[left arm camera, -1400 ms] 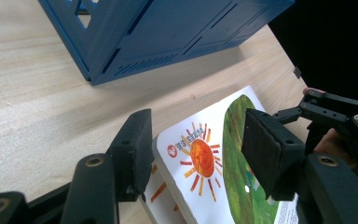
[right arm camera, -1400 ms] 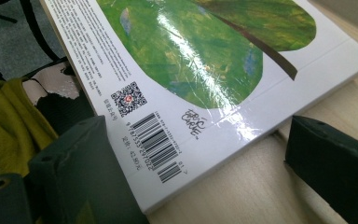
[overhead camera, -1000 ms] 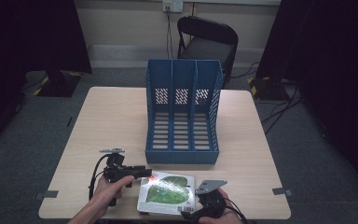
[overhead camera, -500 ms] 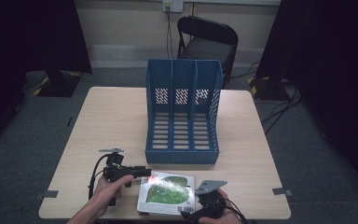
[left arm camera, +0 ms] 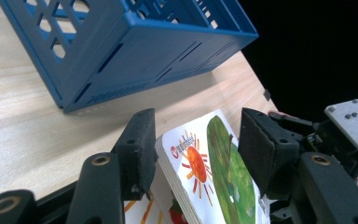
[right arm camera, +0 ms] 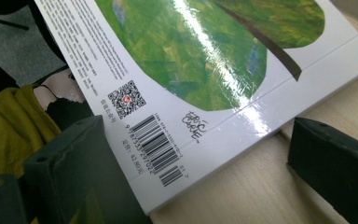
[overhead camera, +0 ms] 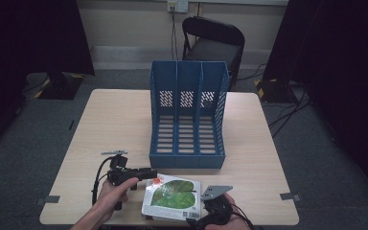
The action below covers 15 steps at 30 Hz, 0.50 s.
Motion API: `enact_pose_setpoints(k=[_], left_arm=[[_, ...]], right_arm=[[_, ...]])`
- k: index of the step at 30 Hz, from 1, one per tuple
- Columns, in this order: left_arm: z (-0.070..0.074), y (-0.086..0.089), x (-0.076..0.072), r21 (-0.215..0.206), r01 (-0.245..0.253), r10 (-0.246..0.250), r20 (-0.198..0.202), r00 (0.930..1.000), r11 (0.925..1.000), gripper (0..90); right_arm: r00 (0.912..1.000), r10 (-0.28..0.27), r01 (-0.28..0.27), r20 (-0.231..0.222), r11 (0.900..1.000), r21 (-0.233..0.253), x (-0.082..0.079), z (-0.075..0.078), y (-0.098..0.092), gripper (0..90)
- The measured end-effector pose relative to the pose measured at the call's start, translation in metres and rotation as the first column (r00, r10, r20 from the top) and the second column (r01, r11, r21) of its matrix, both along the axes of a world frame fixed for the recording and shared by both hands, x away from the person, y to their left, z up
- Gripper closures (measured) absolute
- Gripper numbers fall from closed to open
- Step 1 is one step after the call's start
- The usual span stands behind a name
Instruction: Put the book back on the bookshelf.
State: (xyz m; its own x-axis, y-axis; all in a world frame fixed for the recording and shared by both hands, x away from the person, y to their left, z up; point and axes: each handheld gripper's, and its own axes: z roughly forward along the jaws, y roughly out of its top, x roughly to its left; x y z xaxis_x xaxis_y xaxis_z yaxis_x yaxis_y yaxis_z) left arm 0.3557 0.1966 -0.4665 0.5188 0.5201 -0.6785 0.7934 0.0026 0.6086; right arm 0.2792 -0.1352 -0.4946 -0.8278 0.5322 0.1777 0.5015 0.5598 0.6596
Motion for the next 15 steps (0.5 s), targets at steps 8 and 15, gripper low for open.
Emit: enact_pose_setpoints(k=[8,15], left_arm=[[0.002,-0.0006,-0.0006,-0.024,-0.021,0.021,0.011,0.9997,0.9995,47.9],[0.0042,0.0002,-0.0025,-0.067,-0.02,0.021,0.016,0.9996,0.9975,52.0]], right_arm=[[0.9988,-0.025,0.026,-0.043,1.0,0.012,0.0042,0.0023,-0.0004,4.2],[0.9958,-0.044,0.048,-0.08,0.998,0.048,0.0083,0.0029,-0.0033,4.8]])
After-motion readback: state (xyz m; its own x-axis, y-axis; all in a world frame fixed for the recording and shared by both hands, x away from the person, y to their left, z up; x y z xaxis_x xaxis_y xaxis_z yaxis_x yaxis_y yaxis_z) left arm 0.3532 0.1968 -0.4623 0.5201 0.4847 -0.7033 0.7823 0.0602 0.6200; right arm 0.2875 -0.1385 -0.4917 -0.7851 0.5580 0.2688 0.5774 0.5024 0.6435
